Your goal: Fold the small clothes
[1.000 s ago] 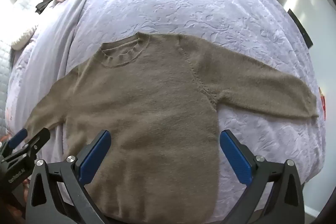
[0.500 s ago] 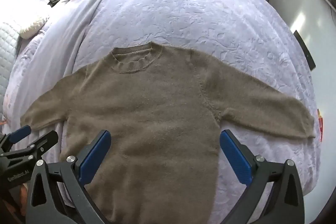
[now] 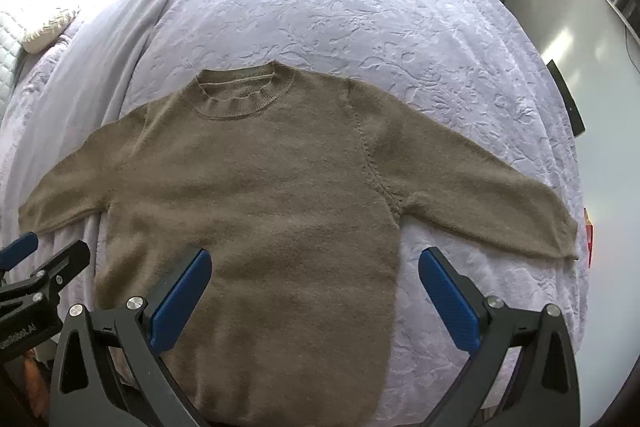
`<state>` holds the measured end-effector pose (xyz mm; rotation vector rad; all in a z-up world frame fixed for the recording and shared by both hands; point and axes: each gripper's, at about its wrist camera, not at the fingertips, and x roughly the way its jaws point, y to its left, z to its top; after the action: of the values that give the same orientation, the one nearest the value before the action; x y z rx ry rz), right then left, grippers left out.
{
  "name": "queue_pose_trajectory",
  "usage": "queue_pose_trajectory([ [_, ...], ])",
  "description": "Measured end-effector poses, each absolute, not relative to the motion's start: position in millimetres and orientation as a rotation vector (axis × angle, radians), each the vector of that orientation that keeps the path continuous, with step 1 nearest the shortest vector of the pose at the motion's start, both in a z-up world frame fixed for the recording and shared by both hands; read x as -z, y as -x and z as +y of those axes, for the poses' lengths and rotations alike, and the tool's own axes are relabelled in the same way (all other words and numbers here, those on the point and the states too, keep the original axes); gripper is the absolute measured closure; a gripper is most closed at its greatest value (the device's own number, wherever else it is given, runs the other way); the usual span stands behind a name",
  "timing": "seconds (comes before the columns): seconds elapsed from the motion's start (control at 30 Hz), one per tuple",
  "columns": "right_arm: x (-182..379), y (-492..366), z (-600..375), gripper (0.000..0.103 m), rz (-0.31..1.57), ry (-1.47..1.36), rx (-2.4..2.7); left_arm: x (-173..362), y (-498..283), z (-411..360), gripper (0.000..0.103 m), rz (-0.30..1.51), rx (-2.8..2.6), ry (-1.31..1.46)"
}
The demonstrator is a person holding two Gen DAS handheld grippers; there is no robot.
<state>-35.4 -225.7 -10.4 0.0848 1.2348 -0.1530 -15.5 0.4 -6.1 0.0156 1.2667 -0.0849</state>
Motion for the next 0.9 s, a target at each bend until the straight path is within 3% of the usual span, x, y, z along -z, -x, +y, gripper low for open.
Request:
queue_pose_trajectory([
  [0.9,7.7,35.8,-220.5,0.000,1.236,-0.064,0.158,4.5,21.1,-5.2,0.000,1.265,0.085,-0.054],
])
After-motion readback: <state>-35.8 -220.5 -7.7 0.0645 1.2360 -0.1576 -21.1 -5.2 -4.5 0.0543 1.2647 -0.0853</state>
